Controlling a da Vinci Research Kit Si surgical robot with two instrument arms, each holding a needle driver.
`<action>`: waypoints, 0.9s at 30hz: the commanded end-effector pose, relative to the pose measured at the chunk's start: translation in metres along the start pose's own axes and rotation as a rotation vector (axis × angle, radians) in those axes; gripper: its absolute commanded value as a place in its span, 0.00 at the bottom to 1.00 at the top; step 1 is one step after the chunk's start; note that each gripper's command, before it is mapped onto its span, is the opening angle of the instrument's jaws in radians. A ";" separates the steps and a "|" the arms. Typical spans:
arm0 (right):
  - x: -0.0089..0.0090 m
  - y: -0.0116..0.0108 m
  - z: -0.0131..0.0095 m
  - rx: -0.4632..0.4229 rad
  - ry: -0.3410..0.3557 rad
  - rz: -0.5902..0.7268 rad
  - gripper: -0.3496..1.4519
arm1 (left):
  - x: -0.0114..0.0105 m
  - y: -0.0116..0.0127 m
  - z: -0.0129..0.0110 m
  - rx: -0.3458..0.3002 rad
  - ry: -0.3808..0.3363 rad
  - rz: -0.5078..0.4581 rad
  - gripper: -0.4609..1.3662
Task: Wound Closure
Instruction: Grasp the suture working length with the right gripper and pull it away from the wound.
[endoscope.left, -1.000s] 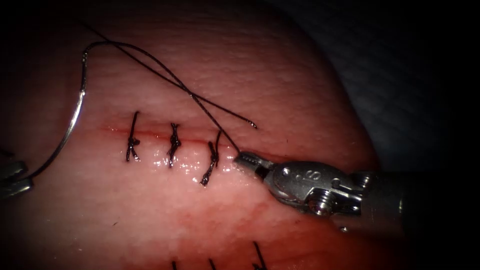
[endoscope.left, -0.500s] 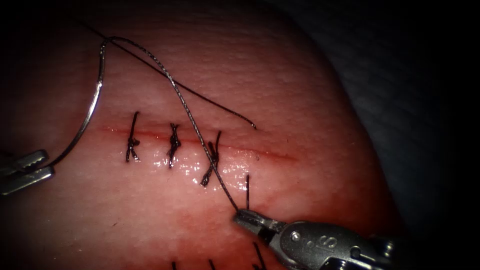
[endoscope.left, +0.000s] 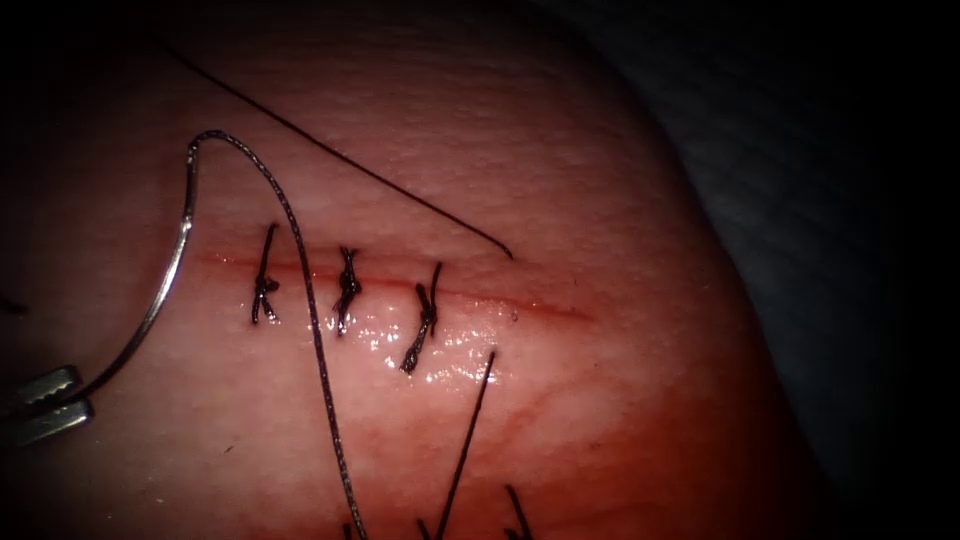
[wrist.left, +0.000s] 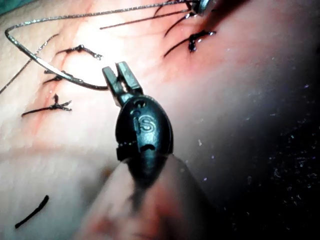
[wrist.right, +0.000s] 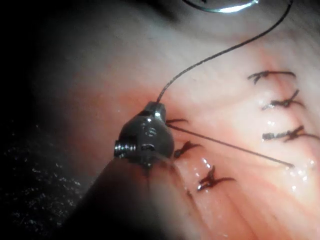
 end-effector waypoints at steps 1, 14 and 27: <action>0.0001 -0.0004 0.0000 -0.002 0.000 0.001 0.00 | 0.0001 0.0003 -0.0002 -0.005 0.001 0.006 0.06; 0.0009 -0.0026 0.0013 -0.006 0.005 -0.088 0.00 | 0.0007 0.0016 -0.0014 -0.020 0.013 0.017 0.06; 0.0006 0.0041 -0.0021 -0.024 0.112 -0.155 0.87 | 0.0014 -0.0078 -0.0036 0.062 0.034 0.000 0.06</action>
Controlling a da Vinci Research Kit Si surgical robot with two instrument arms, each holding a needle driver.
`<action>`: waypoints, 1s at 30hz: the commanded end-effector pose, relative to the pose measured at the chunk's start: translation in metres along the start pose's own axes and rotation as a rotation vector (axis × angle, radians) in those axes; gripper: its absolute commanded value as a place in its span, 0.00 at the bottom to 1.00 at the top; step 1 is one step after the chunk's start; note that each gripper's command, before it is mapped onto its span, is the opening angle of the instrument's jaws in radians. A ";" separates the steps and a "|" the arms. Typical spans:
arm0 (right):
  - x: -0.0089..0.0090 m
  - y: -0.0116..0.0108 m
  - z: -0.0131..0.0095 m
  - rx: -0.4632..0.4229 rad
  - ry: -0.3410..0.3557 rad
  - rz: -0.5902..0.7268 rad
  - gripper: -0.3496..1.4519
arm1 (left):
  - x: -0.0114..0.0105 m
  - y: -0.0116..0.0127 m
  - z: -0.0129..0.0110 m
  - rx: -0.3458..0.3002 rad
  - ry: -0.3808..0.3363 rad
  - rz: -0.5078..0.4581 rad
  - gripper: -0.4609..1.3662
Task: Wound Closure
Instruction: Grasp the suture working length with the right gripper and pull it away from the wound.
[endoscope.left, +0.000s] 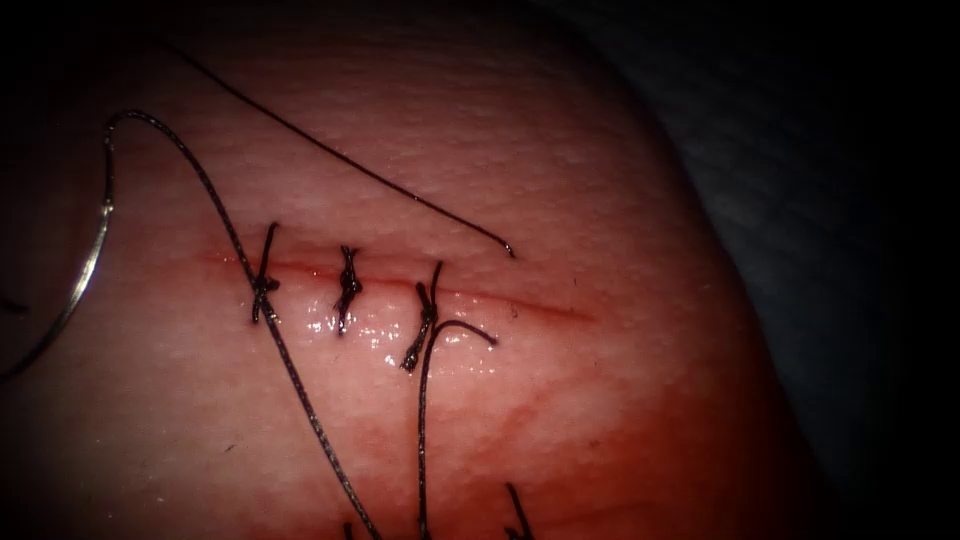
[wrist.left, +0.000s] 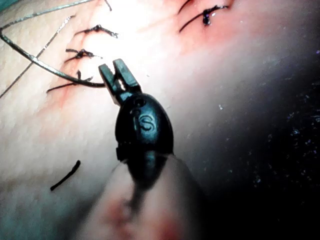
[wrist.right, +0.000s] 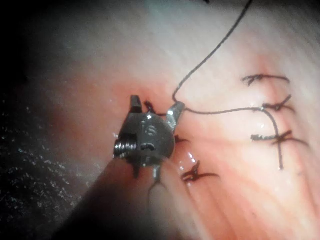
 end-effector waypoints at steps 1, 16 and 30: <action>0.0000 0.0006 -0.0004 0.010 0.006 0.004 0.87 | 0.0000 -0.0005 -0.0001 0.003 0.002 -0.002 0.06; -0.0018 0.0117 -0.0014 -0.057 0.042 -0.092 0.82 | -0.0002 -0.0015 0.0001 0.022 -0.007 0.006 0.06; -0.0039 0.0170 0.0058 -0.106 -0.006 -0.268 0.88 | -0.0004 -0.0010 0.0003 0.026 -0.006 0.008 0.06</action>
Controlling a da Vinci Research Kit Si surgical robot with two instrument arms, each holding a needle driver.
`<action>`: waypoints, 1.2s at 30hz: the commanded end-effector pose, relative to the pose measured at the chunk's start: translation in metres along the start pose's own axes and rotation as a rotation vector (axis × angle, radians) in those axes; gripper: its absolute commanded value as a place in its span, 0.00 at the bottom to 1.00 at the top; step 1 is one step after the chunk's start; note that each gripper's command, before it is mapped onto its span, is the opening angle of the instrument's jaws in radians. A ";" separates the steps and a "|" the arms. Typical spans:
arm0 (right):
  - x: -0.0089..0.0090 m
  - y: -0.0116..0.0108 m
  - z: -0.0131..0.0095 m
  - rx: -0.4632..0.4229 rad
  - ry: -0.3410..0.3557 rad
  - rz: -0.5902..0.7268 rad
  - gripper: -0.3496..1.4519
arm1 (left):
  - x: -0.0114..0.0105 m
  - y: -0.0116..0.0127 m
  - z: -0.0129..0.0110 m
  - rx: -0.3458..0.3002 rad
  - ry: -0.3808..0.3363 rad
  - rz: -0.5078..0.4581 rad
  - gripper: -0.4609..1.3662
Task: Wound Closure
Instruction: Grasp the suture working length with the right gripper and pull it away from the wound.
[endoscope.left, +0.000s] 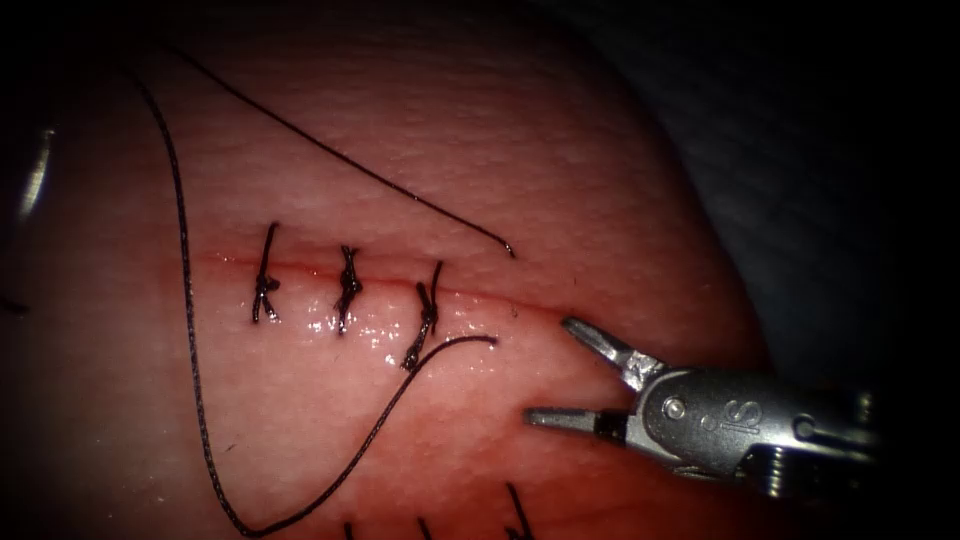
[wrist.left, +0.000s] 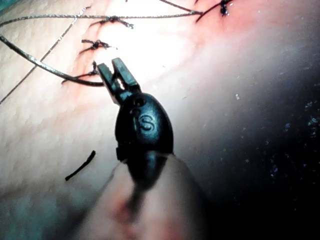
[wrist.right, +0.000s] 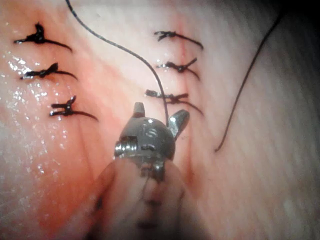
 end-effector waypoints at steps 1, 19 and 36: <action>0.0000 0.0001 0.0003 0.004 -0.004 -0.002 0.88 | 0.0000 0.0000 0.0000 -0.004 0.001 0.000 0.06; -0.0028 -0.0015 0.0068 0.028 -0.047 -0.051 0.83 | -0.0001 0.0003 0.0000 -0.002 0.002 0.002 0.06; -0.0026 -0.0027 0.0050 0.058 -0.091 -0.068 0.00 | -0.0002 0.0005 0.0003 -0.001 0.003 0.002 0.06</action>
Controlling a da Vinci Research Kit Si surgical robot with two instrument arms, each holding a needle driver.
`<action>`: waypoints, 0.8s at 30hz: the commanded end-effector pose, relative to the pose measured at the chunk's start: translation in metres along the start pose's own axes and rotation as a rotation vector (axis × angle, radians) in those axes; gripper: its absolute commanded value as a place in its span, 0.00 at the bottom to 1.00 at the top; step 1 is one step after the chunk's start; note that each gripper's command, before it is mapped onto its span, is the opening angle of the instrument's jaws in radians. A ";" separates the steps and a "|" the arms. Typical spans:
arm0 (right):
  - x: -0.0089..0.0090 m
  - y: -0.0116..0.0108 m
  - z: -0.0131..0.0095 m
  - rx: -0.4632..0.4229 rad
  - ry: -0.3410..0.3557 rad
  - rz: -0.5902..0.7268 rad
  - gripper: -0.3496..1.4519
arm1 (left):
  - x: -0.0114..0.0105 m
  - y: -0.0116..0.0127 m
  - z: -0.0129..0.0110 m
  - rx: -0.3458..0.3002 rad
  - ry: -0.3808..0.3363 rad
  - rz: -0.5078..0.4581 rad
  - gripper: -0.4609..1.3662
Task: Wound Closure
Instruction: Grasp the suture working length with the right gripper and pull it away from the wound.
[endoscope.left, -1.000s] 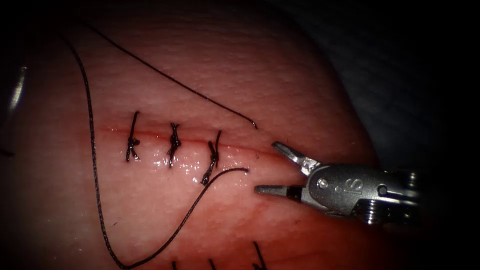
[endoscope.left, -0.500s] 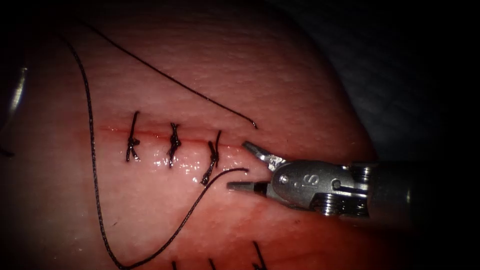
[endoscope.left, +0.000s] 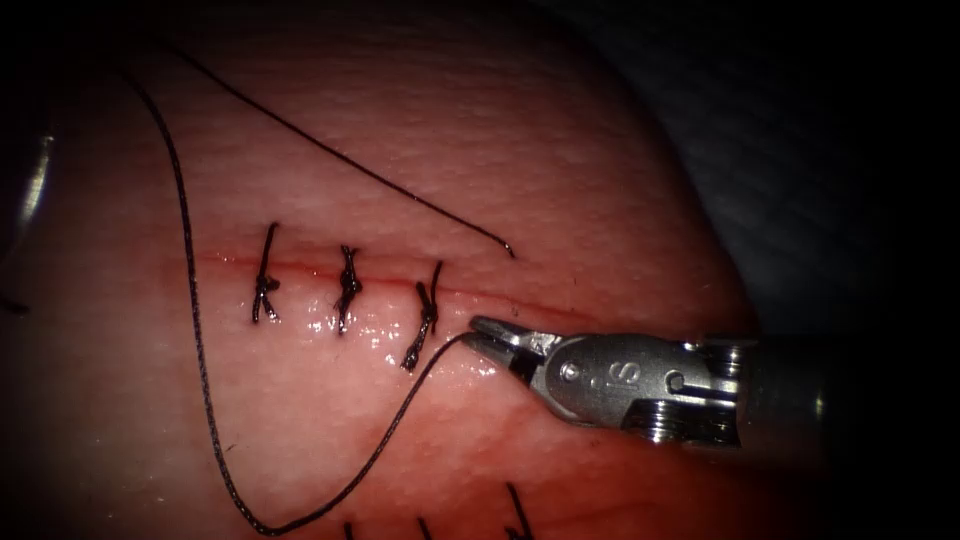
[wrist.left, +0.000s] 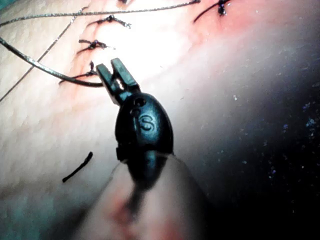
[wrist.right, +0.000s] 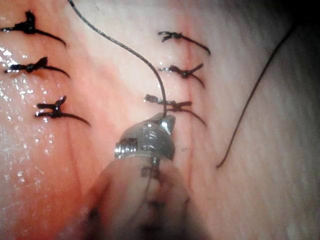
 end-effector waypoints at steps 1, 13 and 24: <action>0.0002 -0.0004 -0.0003 -0.001 -0.002 0.003 0.00 | 0.0000 0.0001 0.0001 -0.005 -0.003 0.001 0.06; 0.0036 -0.0061 -0.0054 0.017 -0.054 0.043 0.00 | -0.0008 -0.0001 0.0015 -0.011 -0.009 0.007 0.06; 0.0089 -0.0138 -0.0103 0.085 -0.067 0.070 0.00 | -0.0010 -0.0003 0.0029 -0.023 -0.016 0.009 0.06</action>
